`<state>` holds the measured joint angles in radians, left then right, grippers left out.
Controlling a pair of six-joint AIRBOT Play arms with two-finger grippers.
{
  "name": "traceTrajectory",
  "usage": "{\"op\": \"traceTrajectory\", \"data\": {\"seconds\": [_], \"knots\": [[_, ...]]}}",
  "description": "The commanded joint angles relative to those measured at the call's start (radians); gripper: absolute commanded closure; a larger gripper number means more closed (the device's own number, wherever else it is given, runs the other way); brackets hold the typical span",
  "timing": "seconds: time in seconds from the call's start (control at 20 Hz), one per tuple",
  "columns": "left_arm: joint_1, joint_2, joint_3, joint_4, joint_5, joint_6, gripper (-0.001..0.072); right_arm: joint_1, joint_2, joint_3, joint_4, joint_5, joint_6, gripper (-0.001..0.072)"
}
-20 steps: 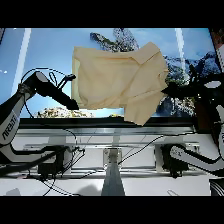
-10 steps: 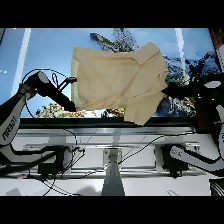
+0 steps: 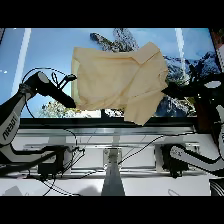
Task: Fold the clothes and pants, and hang the long-sleeved shirts on hangers.
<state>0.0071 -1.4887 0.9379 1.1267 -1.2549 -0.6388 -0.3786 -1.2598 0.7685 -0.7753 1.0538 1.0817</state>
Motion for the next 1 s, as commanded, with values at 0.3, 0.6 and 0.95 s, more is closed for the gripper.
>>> {"op": "traceTrajectory", "data": {"seconds": [0.3,0.6,0.95], "knots": [[0.130,0.094,0.345,-0.372,-0.188,0.032,0.0696,-0.001,0.028,0.316,-0.056,0.066,-0.002,0.0699],[0.413,0.251,0.490,-1.076,-0.280,0.045,0.0696,-0.001,0.192,0.663,-0.182,0.017,-0.002,0.0700],[0.611,0.405,0.490,-1.824,-0.280,0.045,0.0696,-0.001,0.450,0.918,-0.171,-0.154,-0.002,0.0699]]}}
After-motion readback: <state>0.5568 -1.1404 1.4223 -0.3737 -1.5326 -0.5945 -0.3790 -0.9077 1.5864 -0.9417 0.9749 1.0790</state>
